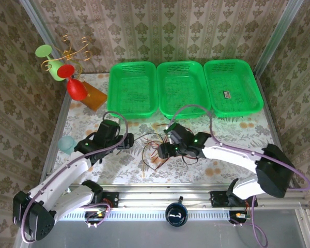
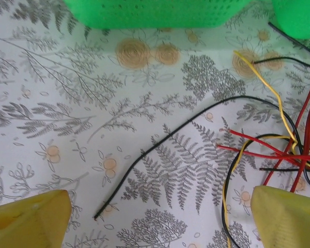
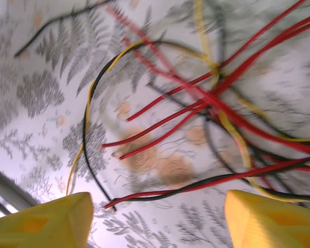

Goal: Untangle the cables

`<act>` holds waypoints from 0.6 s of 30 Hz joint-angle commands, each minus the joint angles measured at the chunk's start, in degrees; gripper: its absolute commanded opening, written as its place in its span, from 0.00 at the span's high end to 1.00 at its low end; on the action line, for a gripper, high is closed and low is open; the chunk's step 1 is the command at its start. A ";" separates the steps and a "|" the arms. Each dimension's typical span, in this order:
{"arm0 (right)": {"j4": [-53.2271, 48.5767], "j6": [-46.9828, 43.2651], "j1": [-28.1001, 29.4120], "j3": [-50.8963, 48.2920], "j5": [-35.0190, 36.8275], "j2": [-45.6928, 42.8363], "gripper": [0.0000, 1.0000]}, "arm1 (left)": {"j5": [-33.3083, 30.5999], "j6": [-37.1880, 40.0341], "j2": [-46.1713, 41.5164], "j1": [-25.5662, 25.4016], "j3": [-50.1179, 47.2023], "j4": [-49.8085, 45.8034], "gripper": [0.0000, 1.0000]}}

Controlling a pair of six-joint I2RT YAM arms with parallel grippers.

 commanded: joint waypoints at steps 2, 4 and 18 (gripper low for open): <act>2.64 -6.24 3.29 3.07 -5.58 5.16 0.38 | 4.64 -2.28 0.74 -0.60 0.89 -0.73 0.11; 3.18 -8.29 4.45 4.17 -6.49 7.65 0.43 | 5.05 -3.24 0.38 -0.74 -0.41 0.17 0.12; -1.92 -13.51 8.48 14.39 -10.96 20.24 0.63 | 7.22 -8.45 -4.07 0.33 -5.95 -0.01 0.15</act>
